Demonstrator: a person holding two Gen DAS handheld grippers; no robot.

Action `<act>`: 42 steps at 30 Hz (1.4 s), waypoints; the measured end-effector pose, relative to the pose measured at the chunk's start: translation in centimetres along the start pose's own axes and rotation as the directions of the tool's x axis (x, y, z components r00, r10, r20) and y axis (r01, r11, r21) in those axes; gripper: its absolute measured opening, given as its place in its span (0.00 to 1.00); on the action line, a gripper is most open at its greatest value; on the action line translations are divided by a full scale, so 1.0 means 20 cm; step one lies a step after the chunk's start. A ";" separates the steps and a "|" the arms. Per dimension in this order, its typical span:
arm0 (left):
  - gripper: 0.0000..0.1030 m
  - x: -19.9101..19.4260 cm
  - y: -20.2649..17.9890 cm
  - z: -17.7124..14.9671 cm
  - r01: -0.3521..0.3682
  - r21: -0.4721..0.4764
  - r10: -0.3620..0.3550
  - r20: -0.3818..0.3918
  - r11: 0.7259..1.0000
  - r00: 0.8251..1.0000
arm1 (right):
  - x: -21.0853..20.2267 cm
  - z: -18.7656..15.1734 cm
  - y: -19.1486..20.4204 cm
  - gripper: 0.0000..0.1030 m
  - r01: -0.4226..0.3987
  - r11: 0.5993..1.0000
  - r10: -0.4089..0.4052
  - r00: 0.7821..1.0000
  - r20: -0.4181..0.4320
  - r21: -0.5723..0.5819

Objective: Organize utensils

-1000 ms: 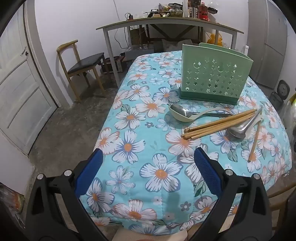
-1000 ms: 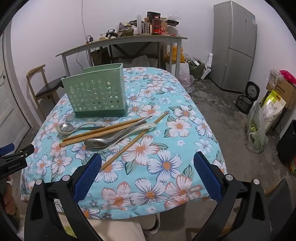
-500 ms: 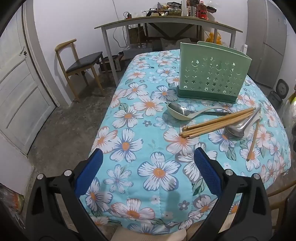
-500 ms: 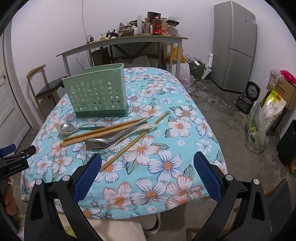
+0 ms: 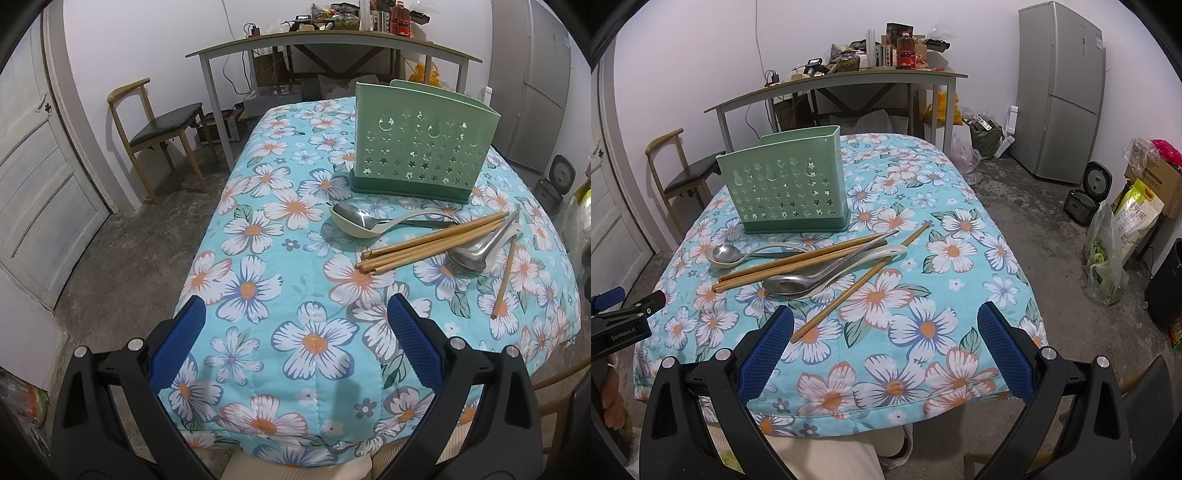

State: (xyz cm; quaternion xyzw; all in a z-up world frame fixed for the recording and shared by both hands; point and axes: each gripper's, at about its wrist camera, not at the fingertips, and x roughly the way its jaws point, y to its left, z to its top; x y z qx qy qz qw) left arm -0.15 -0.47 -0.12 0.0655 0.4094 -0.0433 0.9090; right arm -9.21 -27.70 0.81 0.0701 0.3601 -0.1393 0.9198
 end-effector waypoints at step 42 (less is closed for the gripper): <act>0.92 0.04 -0.03 -0.02 0.005 0.014 -0.004 -0.020 1.000 1.000 | 0.00 0.00 0.01 0.94 -0.007 1.000 0.007 1.000 -0.005 0.004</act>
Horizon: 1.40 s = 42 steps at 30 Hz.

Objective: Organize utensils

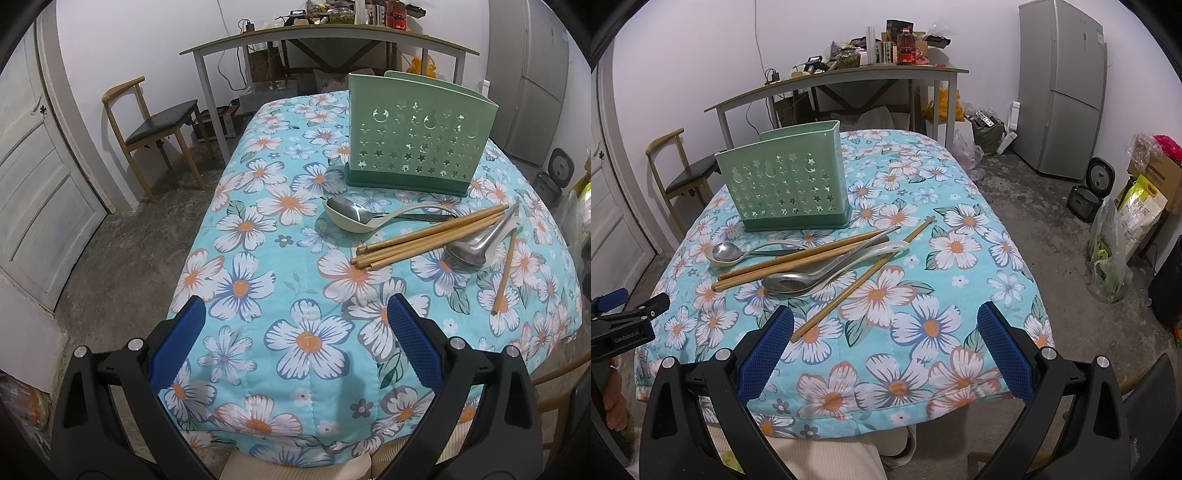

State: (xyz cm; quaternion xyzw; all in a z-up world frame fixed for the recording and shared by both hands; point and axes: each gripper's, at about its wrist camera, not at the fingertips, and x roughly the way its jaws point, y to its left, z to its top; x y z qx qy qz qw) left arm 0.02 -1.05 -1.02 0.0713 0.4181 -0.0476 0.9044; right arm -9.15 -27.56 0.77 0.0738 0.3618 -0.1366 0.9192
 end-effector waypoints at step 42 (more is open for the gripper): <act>0.92 0.49 -0.04 0.07 0.101 -0.009 -0.100 -0.218 0.995 0.971 | 0.48 -0.10 0.25 0.94 -0.158 0.981 0.123 0.953 -0.278 -0.109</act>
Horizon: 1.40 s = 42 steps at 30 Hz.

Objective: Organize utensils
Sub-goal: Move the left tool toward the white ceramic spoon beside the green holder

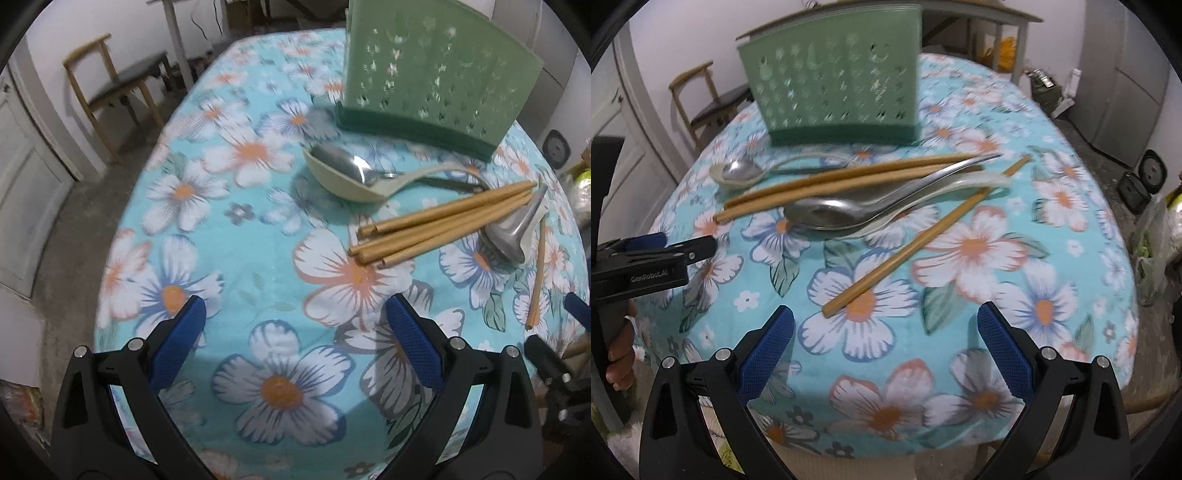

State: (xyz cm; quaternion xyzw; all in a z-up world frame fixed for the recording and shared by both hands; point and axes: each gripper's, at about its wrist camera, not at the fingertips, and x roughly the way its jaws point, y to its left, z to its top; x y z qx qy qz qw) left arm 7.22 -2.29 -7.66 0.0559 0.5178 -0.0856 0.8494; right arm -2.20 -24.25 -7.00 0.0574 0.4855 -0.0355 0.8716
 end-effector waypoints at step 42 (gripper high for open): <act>0.77 -0.16 0.25 0.15 0.357 -0.051 -0.339 0.215 0.933 0.916 | -0.23 0.28 0.17 0.65 -0.096 0.992 0.107 0.983 0.150 -0.077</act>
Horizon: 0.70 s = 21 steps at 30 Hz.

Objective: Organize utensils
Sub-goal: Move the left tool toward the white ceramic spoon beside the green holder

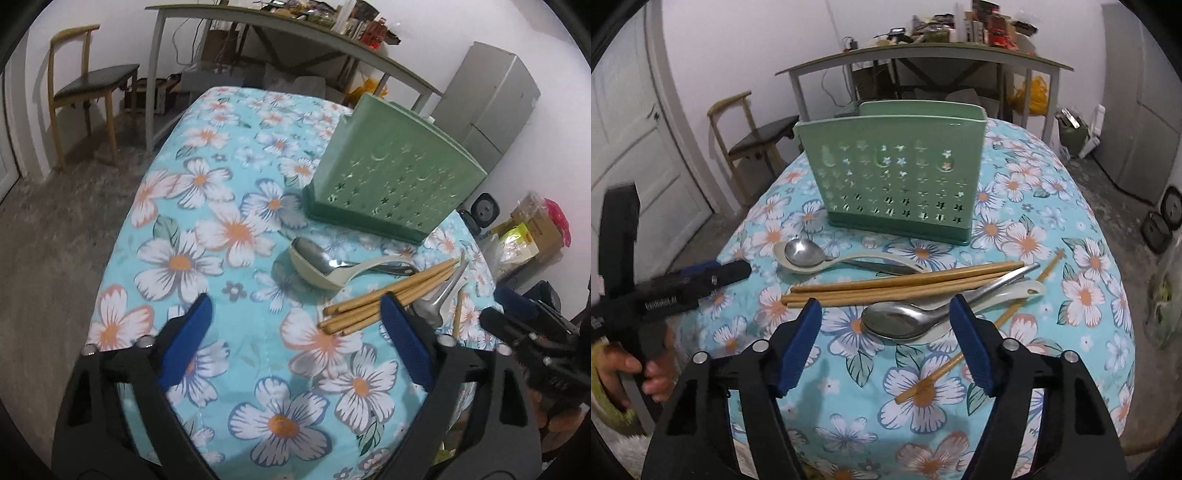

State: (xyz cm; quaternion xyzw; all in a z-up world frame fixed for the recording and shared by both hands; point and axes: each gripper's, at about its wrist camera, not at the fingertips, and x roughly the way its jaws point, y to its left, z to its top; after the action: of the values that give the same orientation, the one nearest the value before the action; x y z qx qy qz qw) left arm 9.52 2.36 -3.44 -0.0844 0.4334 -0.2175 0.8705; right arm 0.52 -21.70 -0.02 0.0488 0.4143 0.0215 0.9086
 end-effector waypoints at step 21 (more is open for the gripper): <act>0.33 0.22 0.08 0.11 0.113 -0.112 -0.125 -0.107 0.987 0.986 | 0.17 0.04 -0.02 0.49 -0.032 0.999 0.032 0.998 -0.053 -0.003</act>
State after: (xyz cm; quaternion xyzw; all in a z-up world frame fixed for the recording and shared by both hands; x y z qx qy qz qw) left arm 14.10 1.69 -5.73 -0.1434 0.4874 -0.2506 0.8240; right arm 3.24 -21.80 -2.08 0.0533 0.4373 0.0382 0.8969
